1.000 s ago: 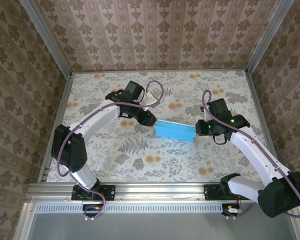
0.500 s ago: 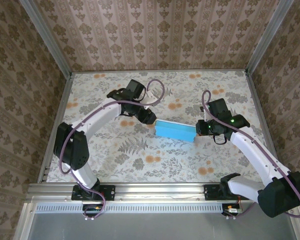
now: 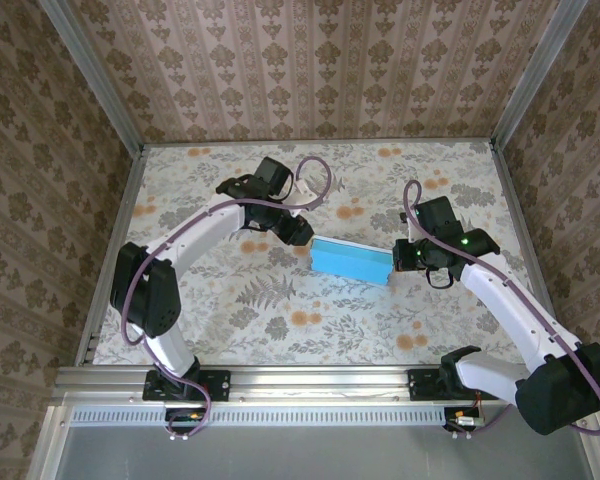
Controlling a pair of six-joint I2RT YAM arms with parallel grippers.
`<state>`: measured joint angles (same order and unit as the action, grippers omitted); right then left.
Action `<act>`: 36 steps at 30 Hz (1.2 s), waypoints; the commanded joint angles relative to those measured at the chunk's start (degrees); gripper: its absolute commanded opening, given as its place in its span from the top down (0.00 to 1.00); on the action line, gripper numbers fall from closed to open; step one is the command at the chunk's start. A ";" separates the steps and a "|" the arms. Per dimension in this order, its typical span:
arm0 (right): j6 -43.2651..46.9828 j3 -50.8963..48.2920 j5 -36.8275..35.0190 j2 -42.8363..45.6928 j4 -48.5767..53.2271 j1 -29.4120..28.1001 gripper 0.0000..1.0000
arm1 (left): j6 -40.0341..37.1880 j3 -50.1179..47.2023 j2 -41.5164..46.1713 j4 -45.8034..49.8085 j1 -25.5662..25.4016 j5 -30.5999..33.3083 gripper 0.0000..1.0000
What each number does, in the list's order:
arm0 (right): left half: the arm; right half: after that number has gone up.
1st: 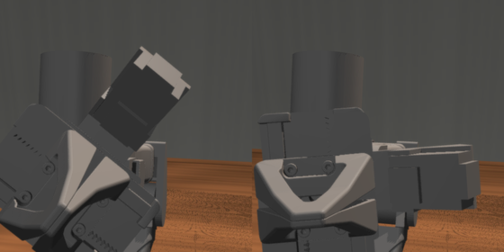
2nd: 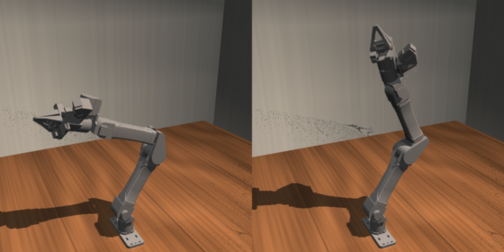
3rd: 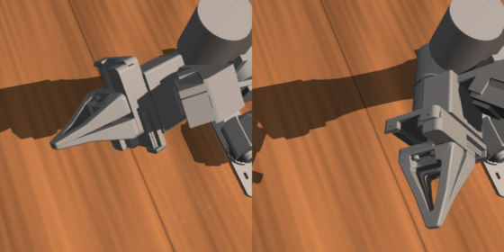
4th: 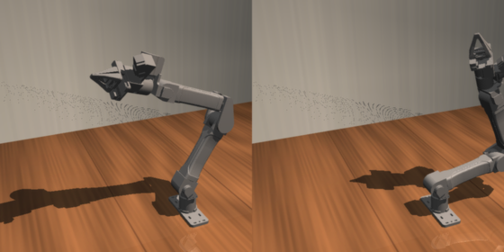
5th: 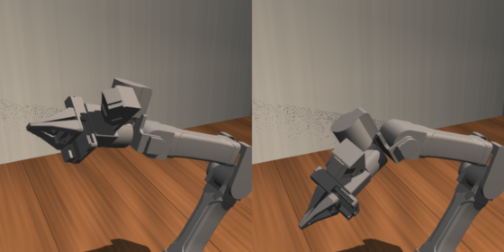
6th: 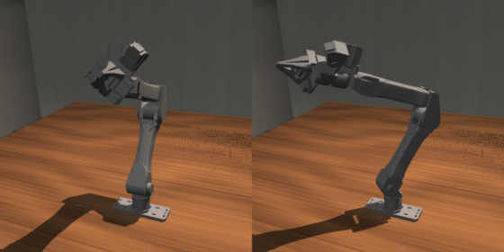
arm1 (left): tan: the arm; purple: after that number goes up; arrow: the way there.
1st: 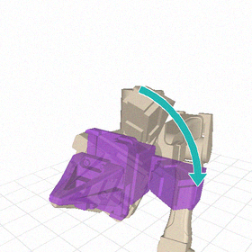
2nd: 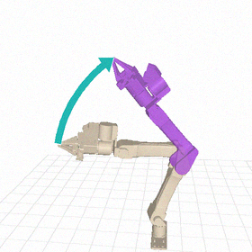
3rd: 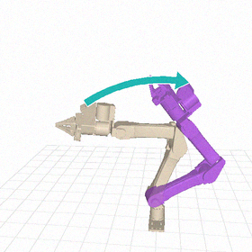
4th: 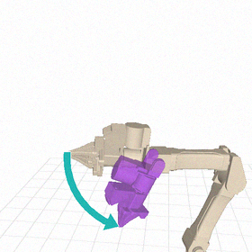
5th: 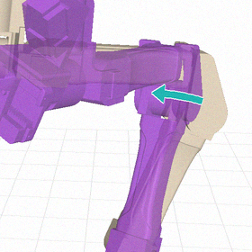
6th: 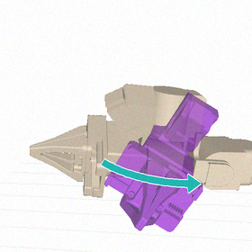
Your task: Fold the paper box
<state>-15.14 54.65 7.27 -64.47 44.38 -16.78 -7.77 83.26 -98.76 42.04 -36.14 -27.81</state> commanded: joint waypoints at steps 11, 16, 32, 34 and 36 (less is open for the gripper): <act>-0.28 1.51 -0.25 -0.31 0.20 -0.61 0.98 | 0.65 1.81 -0.73 2.00 -1.21 -1.16 0.89; -0.69 1.73 -0.06 -0.40 0.16 -0.92 1.00 | 3.14 1.88 -1.08 1.86 -1.35 -1.06 0.92; -2.54 2.75 2.03 -1.36 -0.22 -1.82 1.00 | 7.77 1.42 -1.43 0.64 -1.92 -1.99 0.95; -2.79 2.41 1.94 -1.53 -0.21 -1.78 1.00 | 8.04 1.15 -1.31 0.42 -1.87 -2.19 0.96; -2.96 1.84 2.06 -1.54 -0.43 -1.95 1.00 | 8.30 0.75 -1.19 0.15 -1.92 -2.30 0.96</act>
<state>-16.95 55.55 7.27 -65.39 44.45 -17.85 -0.82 83.68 -98.91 42.22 -37.10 -28.29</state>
